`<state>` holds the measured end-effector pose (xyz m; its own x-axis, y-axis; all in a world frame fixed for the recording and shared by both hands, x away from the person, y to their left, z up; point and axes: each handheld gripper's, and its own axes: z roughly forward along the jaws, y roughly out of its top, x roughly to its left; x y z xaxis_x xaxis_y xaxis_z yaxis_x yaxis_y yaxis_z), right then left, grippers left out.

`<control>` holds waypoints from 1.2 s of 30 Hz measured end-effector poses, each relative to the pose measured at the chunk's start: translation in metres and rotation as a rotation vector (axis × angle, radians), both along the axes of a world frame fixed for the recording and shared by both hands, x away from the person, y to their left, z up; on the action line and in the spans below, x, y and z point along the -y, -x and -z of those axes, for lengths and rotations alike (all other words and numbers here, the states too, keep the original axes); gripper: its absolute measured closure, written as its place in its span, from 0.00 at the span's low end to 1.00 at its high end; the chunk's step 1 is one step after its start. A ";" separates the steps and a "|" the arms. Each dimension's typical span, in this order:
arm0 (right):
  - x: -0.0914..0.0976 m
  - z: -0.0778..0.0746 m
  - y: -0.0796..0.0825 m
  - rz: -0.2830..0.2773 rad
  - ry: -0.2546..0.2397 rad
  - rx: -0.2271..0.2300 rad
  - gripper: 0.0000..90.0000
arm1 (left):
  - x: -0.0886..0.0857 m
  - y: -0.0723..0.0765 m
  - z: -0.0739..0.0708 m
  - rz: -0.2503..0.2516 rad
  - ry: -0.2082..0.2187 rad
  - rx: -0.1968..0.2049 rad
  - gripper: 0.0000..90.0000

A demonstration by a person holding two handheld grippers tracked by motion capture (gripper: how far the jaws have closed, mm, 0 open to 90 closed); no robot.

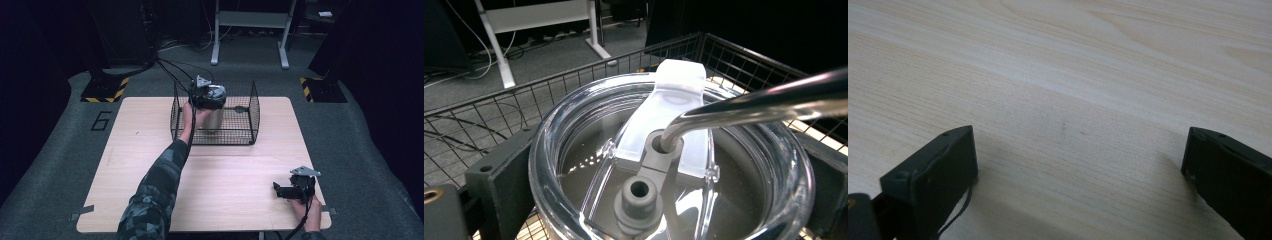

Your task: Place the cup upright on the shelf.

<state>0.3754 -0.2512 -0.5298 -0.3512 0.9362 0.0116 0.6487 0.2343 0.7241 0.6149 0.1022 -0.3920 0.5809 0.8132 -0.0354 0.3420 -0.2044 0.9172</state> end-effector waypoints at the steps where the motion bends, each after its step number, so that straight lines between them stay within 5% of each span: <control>1: 0.000 0.000 0.000 -0.001 0.001 0.001 0.01 | 0.000 -0.001 0.001 0.004 -0.004 -0.002 0.04; 36: -0.001 0.000 0.000 0.007 -0.002 0.002 0.01 | -0.002 -0.006 0.017 0.046 -0.037 -0.054 0.04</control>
<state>0.3754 -0.2506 -0.5300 -0.3445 0.9387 0.0130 0.6487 0.2280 0.7261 0.6205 0.1039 -0.4088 0.6158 0.7869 -0.0382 0.3805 -0.2546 0.8890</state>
